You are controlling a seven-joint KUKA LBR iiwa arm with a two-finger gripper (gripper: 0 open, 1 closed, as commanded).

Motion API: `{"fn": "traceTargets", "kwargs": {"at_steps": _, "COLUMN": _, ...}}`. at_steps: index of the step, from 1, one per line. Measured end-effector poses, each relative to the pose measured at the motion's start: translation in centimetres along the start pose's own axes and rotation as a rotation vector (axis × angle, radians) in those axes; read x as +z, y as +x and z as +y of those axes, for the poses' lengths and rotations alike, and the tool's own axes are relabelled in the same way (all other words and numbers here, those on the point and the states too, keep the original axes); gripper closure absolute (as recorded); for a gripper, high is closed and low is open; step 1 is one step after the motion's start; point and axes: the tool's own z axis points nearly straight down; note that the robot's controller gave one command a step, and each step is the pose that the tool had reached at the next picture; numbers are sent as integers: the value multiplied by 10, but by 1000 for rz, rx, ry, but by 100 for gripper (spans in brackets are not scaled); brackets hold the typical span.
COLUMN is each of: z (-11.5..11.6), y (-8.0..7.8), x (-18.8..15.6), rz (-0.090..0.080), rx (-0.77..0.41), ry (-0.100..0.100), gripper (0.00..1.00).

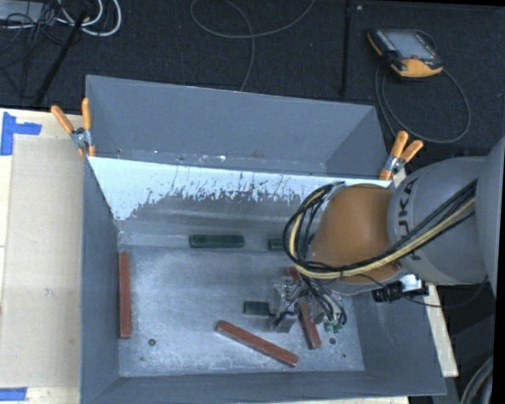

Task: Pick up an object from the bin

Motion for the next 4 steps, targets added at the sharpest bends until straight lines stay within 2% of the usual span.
{"fn": "traceTargets", "kwargs": {"at_steps": 1, "z": 1, "y": 2, "x": 3, "rz": 7, "rx": 0, "ry": -1, "gripper": 0}}
{"fn": "traceTargets", "kwargs": {"at_steps": 2, "z": 1, "y": 3, "x": 2, "rz": 9, "rx": 1, "ry": -1, "gripper": 100}}
{"fn": "traceTargets", "kwargs": {"at_steps": 3, "z": 1, "y": 3, "x": 2, "rz": 8, "rx": 2, "ry": -1, "gripper": 100}}
{"fn": "traceTargets", "kwargs": {"at_steps": 4, "z": -13, "y": -20, "x": -98, "rz": 8, "rx": -48, "ry": -1, "gripper": 100}}
